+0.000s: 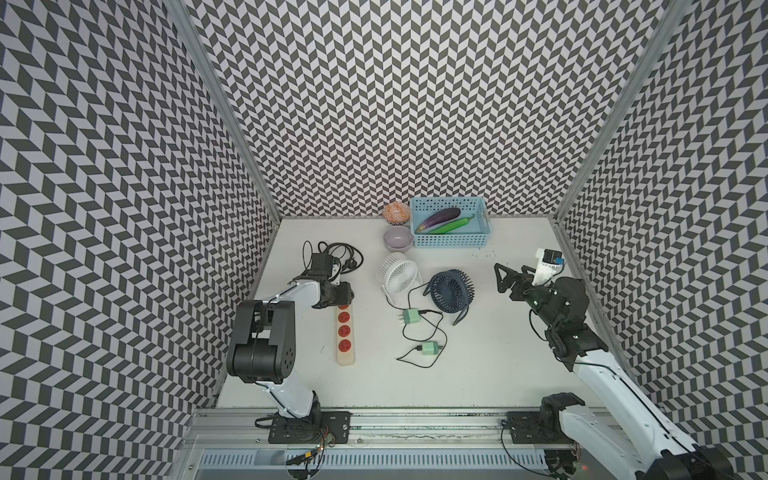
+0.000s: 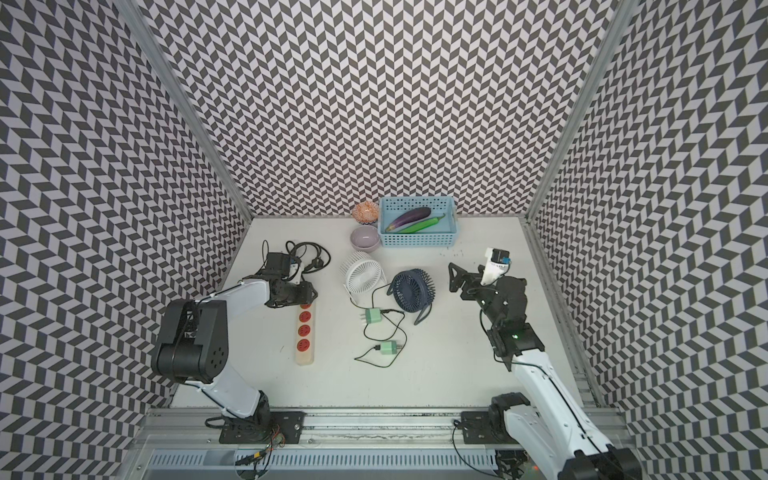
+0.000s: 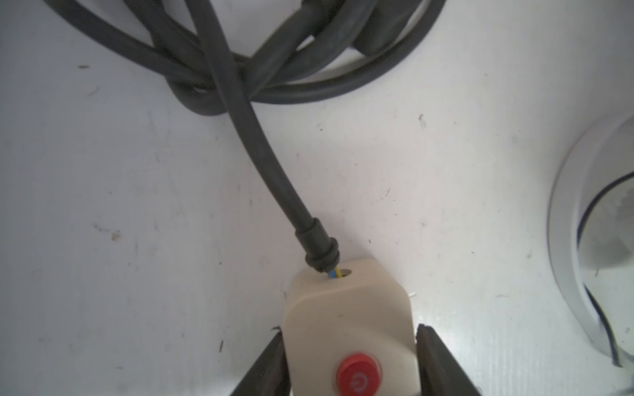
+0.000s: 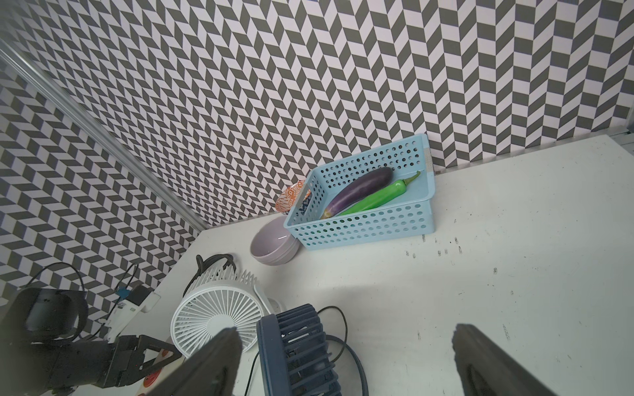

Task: Plug the desk fan into the power strip
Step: Adjust the socket at the center of the board.

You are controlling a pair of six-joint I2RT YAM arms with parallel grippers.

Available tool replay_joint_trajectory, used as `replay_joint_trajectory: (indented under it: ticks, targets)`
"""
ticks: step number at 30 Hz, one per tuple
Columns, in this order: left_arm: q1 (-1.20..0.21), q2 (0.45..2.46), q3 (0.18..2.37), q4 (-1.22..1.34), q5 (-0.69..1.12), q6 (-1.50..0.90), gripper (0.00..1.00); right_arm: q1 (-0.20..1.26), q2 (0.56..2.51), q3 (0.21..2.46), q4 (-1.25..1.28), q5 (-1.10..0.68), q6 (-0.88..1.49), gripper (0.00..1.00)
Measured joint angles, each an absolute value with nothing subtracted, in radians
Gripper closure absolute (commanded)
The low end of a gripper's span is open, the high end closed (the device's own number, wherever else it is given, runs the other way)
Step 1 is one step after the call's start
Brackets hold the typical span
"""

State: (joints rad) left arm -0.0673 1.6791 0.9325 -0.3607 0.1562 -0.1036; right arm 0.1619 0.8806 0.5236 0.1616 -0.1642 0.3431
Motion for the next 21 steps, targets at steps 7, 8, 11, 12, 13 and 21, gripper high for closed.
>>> replay_joint_trajectory:
  ticks: [7,8,11,12,13,21]
  targets:
    - [-0.105,1.689,0.945,-0.363,0.131,-0.068,0.44,0.202,0.883,0.524,0.165,-0.164,0.305,0.0]
    - [-0.109,1.69,0.947,-0.363,0.128,-0.064,0.42,0.21,0.884,0.524,0.163,-0.164,0.297,0.0]
    - [-0.112,1.689,0.947,-0.361,0.119,-0.059,0.39,0.233,0.892,0.529,0.16,-0.157,0.274,0.0]
    - [-0.112,1.689,0.947,-0.36,0.118,-0.059,0.38,0.242,0.896,0.529,0.16,-0.154,0.266,0.0]
    - [-0.112,1.687,0.947,-0.36,0.118,-0.059,0.35,0.252,0.898,0.529,0.16,-0.153,0.258,0.0]
    - [-0.112,1.579,0.944,-0.357,0.113,-0.046,0.17,0.295,0.937,0.567,0.146,-0.151,0.208,0.0]
